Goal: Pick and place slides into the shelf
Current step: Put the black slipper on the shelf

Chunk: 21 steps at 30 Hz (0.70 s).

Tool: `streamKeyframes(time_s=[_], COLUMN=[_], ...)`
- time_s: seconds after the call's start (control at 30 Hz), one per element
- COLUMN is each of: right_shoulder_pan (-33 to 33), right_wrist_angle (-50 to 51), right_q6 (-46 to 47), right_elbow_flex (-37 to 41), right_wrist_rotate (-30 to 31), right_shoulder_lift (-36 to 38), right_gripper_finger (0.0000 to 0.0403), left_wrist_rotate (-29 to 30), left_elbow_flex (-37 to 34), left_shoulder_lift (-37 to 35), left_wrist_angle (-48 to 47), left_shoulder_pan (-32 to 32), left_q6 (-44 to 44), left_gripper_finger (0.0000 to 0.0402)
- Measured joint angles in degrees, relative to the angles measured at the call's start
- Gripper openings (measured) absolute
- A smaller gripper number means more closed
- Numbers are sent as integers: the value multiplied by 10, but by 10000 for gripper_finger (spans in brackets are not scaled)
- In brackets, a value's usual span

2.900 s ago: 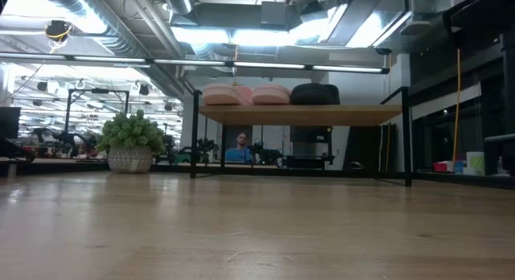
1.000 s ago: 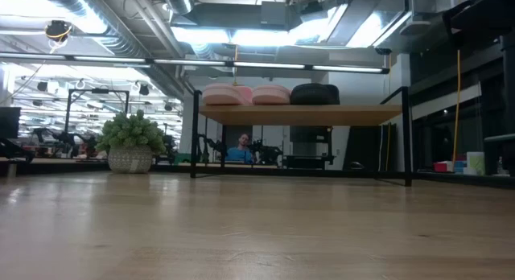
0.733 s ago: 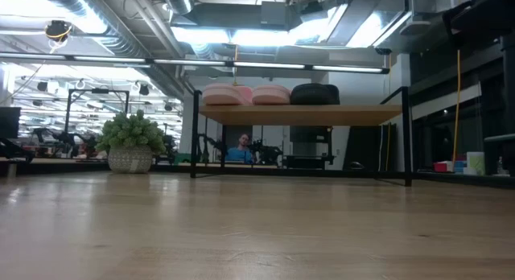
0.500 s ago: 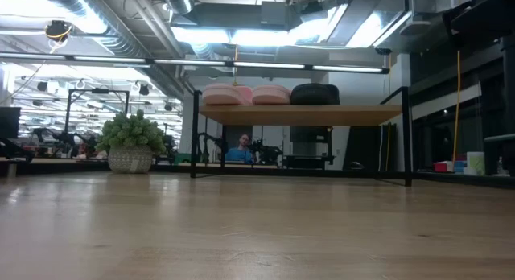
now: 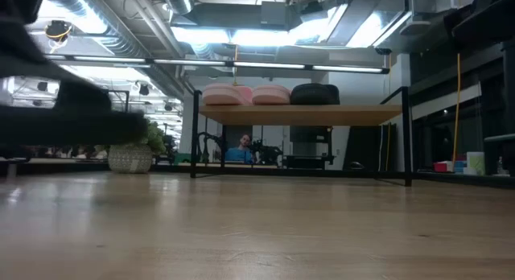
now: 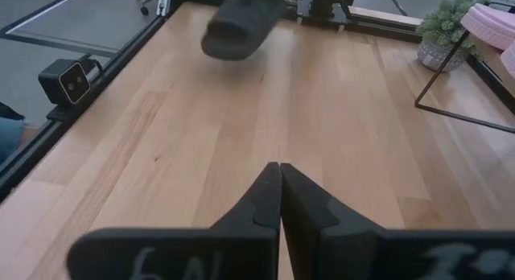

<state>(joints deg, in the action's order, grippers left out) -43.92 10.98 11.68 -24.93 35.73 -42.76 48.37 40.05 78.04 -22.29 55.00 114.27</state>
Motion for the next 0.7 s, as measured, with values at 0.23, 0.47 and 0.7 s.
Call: streamKeyframes(time_s=[0.23, 0.47, 0.7], right_shoulder_pan=[0, 0, 0], right_wrist_angle=[2, -16, -78], right_q6=[-2, -39, -110], right_elbow_flex=[0, 0, 0], right_wrist_rotate=[0, 2, 2], right_shoulder_lift=[0, 0, 0], right_gripper_finger=[10, 10, 10], left_wrist_rotate=[137, 228, 272], left_elbow_flex=[35, 68, 70], left_shoulder_lift=[0, 0, 0], left_wrist_angle=[-1, 32, 164], left_shoulder_pan=[-44, -107, -170], left_q6=[-112, -262, -446], left_gripper_finger=[2, 1, 1])
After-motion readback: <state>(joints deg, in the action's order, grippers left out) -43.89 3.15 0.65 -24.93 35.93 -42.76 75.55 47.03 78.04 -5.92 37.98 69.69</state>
